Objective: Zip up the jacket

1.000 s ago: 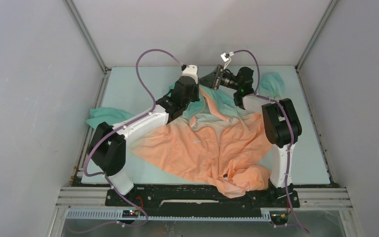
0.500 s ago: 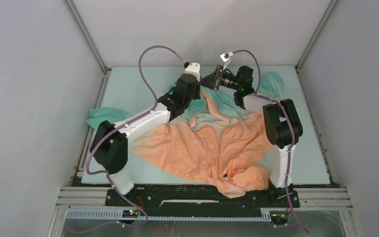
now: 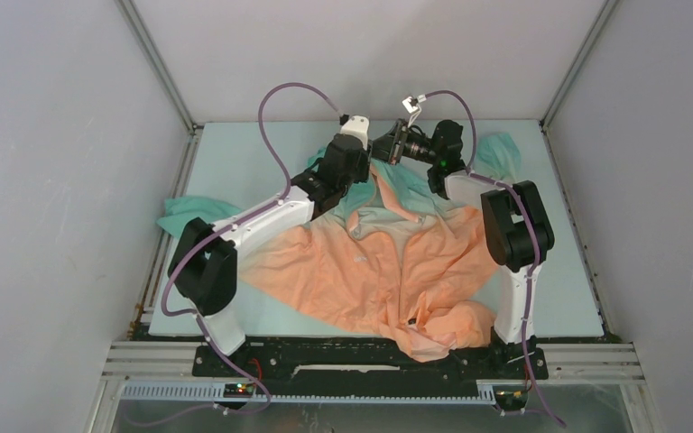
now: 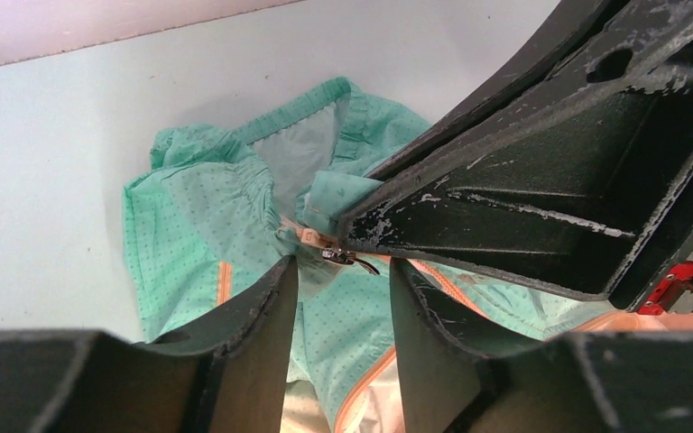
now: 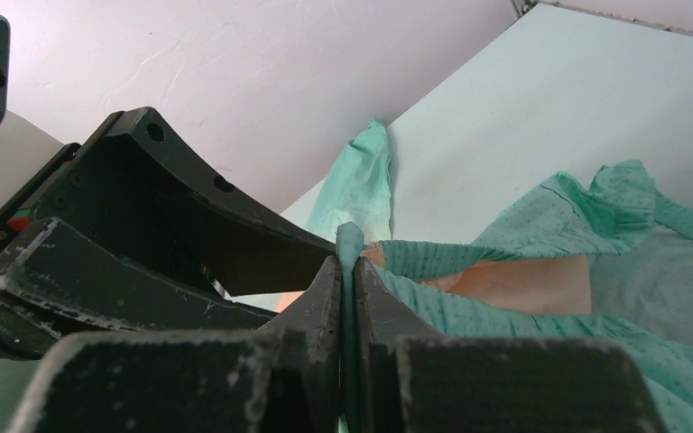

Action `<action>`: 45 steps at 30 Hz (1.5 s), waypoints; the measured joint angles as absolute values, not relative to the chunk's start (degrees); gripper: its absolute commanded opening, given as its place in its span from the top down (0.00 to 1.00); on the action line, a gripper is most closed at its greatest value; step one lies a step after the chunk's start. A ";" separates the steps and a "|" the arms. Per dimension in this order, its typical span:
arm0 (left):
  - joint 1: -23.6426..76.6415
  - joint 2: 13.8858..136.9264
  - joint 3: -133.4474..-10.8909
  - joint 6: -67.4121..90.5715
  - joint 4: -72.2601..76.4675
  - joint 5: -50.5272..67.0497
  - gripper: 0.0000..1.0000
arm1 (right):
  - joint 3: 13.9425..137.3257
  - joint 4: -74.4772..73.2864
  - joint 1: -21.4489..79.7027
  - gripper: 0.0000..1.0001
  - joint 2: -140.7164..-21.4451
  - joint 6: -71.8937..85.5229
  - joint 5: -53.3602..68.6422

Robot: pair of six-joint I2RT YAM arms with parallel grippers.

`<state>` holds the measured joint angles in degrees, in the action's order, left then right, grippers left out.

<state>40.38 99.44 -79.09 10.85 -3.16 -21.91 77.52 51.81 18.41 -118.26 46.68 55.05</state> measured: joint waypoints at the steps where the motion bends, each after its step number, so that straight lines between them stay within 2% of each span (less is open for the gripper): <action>1: 40.38 99.44 -79.09 10.74 -3.16 -21.89 0.49 | 77.52 51.81 18.41 1.00 -118.26 46.68 55.05; 3: 40.38 99.44 -79.09 10.46 -3.14 -21.91 0.50 | 77.52 51.88 18.41 1.00 -118.26 46.92 55.05; 5: 40.38 99.48 -79.09 10.46 -3.05 -21.91 0.59 | 77.52 51.96 18.41 1.00 -118.26 47.11 55.05; 9: 40.38 99.85 -79.09 10.11 -2.02 -22.17 0.70 | 77.52 51.99 18.41 1.00 -118.26 47.16 55.02; 16: 40.84 100.20 -79.09 9.82 -0.97 -23.33 0.82 | 77.52 51.55 18.41 1.00 -118.15 46.89 54.39; 21: 40.95 100.20 -79.09 8.69 -0.95 -23.88 0.99 | 77.52 49.25 18.50 1.00 -117.27 45.28 53.54; 34: 40.99 99.83 -76.27 2.48 3.05 -20.27 1.00 | 77.19 44.34 18.85 1.00 -115.50 42.37 52.01; 45: 41.54 95.77 -66.81 -3.09 9.98 -16.93 1.00 | 76.16 41.67 20.27 1.00 -115.48 41.71 48.71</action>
<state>41.54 95.77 -66.81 -3.09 9.98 -16.93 76.16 41.67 20.27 -115.48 41.71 48.71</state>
